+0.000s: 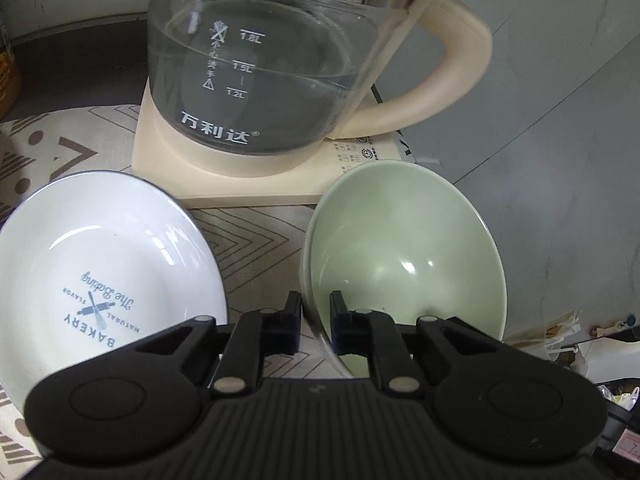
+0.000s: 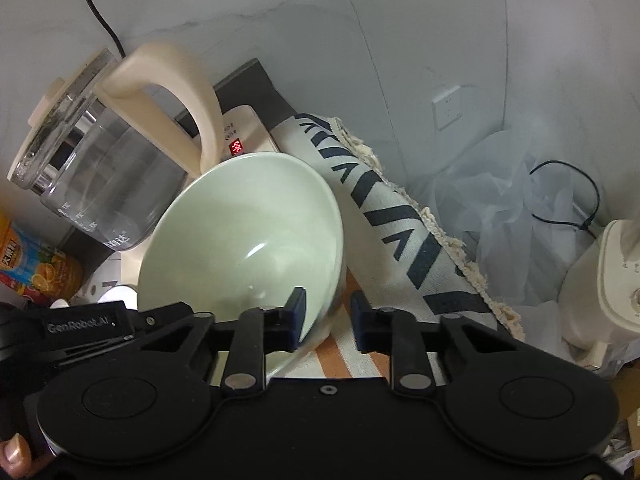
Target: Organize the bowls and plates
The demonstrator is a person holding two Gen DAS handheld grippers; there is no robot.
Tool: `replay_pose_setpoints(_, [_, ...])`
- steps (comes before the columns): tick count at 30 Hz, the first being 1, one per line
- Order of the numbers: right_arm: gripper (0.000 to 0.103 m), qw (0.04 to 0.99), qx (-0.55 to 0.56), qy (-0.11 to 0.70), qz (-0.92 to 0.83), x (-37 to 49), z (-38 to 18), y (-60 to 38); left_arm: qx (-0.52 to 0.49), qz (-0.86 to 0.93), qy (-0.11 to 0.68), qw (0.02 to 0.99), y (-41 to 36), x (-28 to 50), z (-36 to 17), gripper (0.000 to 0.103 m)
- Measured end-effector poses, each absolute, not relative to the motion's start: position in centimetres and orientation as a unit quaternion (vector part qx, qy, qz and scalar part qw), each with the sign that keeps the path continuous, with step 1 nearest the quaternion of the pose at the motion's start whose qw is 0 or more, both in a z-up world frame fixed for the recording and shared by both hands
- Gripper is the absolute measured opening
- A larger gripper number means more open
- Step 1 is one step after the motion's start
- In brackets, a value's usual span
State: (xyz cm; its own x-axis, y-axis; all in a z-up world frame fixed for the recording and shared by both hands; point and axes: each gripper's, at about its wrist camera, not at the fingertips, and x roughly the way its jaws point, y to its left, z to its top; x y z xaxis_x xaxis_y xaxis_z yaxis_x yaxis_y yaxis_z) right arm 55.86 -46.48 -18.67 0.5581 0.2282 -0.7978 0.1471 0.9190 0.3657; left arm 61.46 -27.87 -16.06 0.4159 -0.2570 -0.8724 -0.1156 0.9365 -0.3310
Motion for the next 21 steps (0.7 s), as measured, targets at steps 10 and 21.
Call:
replay_pose_setpoints(10, [0.020, 0.878, 0.188, 0.440, 0.020, 54.8, -16.5, -46.6, -0.166, -0.064, 0.515, 0.838, -27.8, 60.0, -13.5, 0.013])
replay_pose_setpoints(21, [0.020, 0.893, 0.194, 0.406, 0.020, 52.2, -13.5, -45.5, -0.170, -0.071, 0.483, 0.856, -25.8, 57.1, -9.5, 0.013])
